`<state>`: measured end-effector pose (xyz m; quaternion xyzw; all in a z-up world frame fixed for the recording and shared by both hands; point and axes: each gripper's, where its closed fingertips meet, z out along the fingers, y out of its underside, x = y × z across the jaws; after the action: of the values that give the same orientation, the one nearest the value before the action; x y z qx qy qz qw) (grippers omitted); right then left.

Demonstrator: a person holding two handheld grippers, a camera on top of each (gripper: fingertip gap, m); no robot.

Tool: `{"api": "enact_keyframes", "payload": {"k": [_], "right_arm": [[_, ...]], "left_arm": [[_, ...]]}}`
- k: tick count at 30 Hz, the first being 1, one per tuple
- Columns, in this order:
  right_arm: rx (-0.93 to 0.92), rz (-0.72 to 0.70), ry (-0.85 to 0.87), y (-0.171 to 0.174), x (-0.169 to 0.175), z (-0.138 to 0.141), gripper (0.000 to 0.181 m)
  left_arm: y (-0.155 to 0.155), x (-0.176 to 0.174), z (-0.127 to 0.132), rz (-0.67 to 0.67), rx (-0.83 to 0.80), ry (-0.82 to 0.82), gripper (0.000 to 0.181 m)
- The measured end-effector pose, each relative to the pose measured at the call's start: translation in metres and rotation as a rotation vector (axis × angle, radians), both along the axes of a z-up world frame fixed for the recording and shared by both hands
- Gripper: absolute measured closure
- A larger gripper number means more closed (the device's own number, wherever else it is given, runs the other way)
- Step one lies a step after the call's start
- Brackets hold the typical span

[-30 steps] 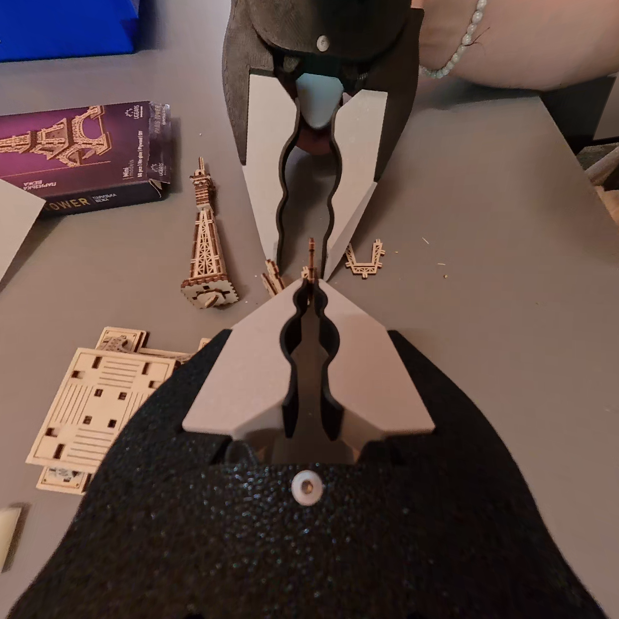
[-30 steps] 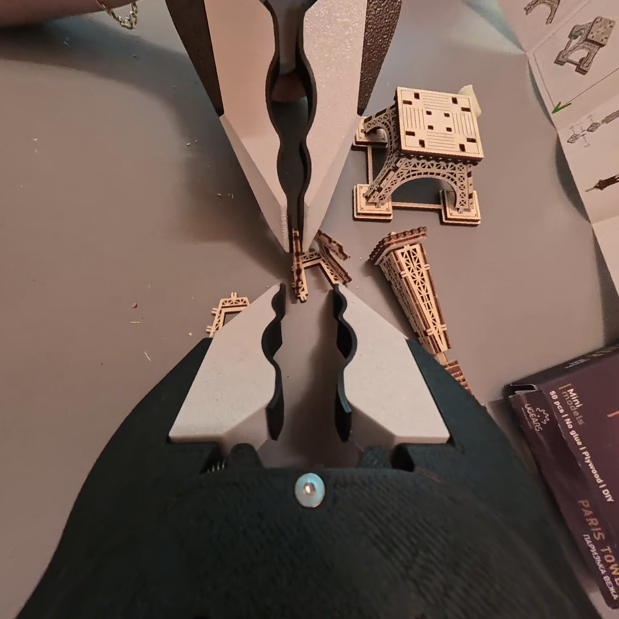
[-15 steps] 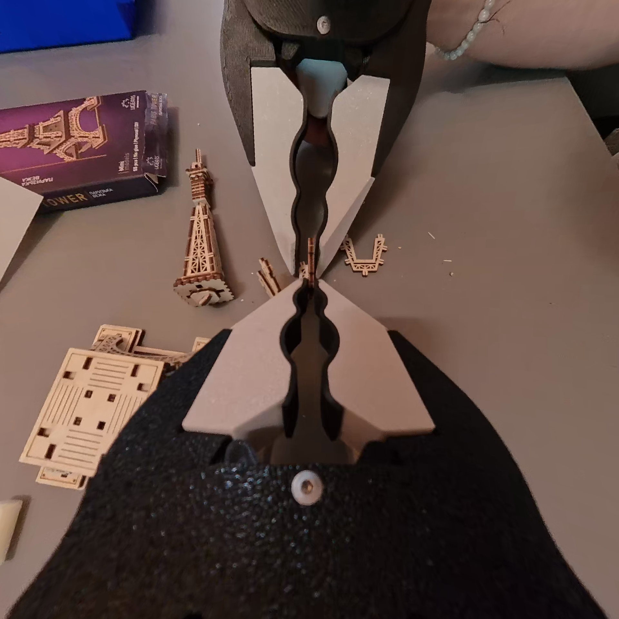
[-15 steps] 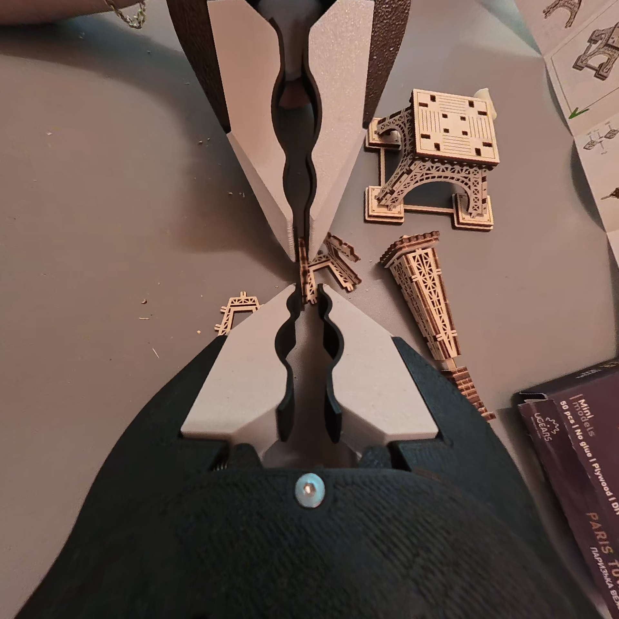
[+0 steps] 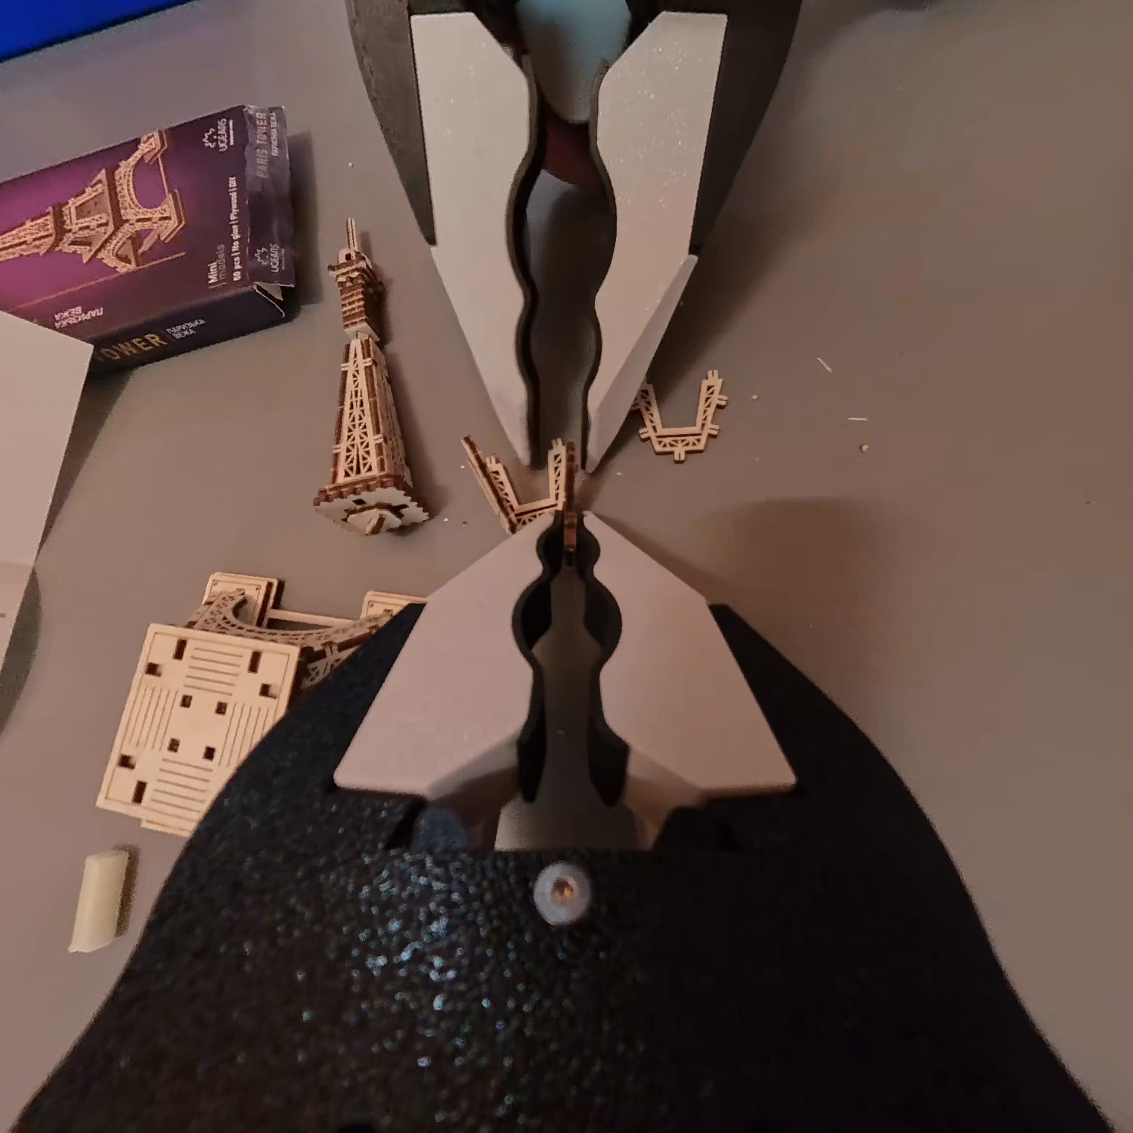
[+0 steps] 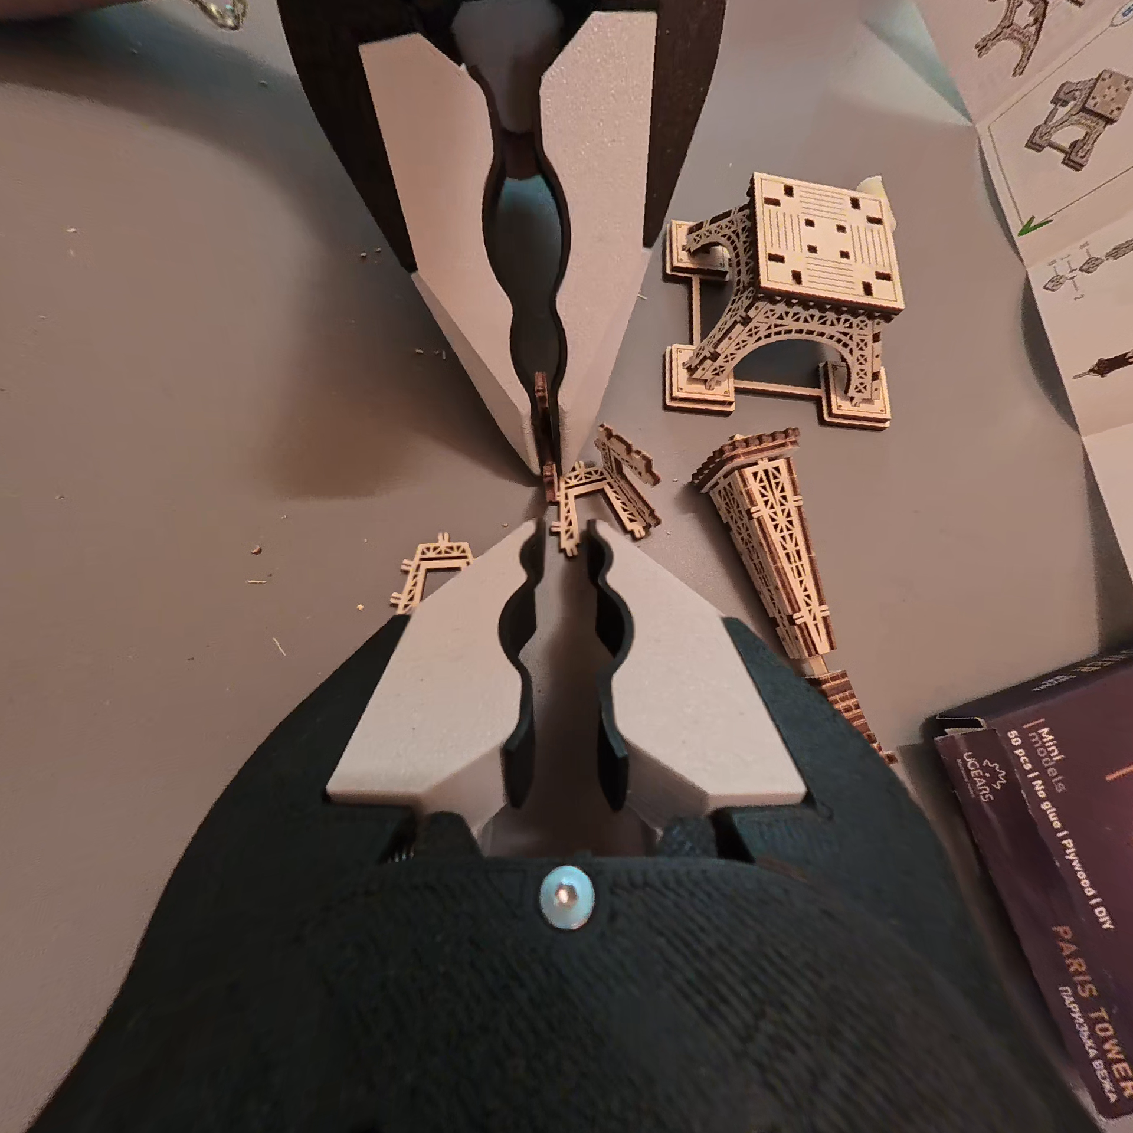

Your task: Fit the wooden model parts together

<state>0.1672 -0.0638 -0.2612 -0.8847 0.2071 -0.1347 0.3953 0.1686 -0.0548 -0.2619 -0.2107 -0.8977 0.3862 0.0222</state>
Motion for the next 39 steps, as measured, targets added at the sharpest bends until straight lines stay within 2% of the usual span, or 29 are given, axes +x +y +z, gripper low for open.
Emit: {"api": "enact_keyframes", "payload": {"k": [2, 4, 8, 11, 13, 17, 21, 25, 30, 34, 39], "right_arm": [[0.005, -0.002, -0.019, 0.000, 0.000, 0.002, 0.155], [0.040, -0.020, -0.085, 0.000, 0.003, 0.012, 0.152], [0.140, 0.010, -0.162, 0.010, -0.004, 0.033, 0.159], [0.058, 0.013, -0.172, 0.009, -0.002, 0.026, 0.179], [0.046, 0.019, -0.165, 0.010, -0.003, 0.023, 0.181], [0.050, 0.003, -0.129, 0.000, -0.003, 0.019, 0.180], [0.104, -0.012, -0.107, -0.003, -0.002, 0.023, 0.180], [0.080, -0.005, -0.097, -0.002, -0.002, 0.019, 0.180], [0.076, -0.009, -0.088, -0.002, -0.002, 0.018, 0.180], [0.058, -0.005, -0.086, -0.002, -0.003, 0.015, 0.180], [0.015, -0.011, -0.076, -0.004, -0.002, 0.008, 0.179]], "left_arm": [[0.001, 0.001, 0.002, -0.001, 0.013, -0.025, 0.180], [0.002, 0.003, 0.004, 0.006, 0.022, -0.053, 0.180], [0.001, 0.000, 0.005, -0.002, 0.044, -0.059, 0.180], [-0.002, -0.002, 0.006, 0.004, 0.034, -0.057, 0.180], [-0.002, 0.000, 0.005, 0.010, 0.038, -0.063, 0.180], [-0.003, 0.003, 0.012, 0.041, -0.019, -0.027, 0.175], [-0.004, 0.003, 0.016, 0.050, -0.044, 0.022, 0.178], [-0.007, 0.002, 0.016, 0.054, -0.046, 0.021, 0.175], [-0.008, 0.002, 0.017, 0.059, -0.047, 0.018, 0.180], [-0.011, -0.002, 0.026, 0.055, -0.091, 0.084, 0.180], [-0.011, -0.003, 0.020, 0.043, -0.059, 0.065, 0.180]]}}
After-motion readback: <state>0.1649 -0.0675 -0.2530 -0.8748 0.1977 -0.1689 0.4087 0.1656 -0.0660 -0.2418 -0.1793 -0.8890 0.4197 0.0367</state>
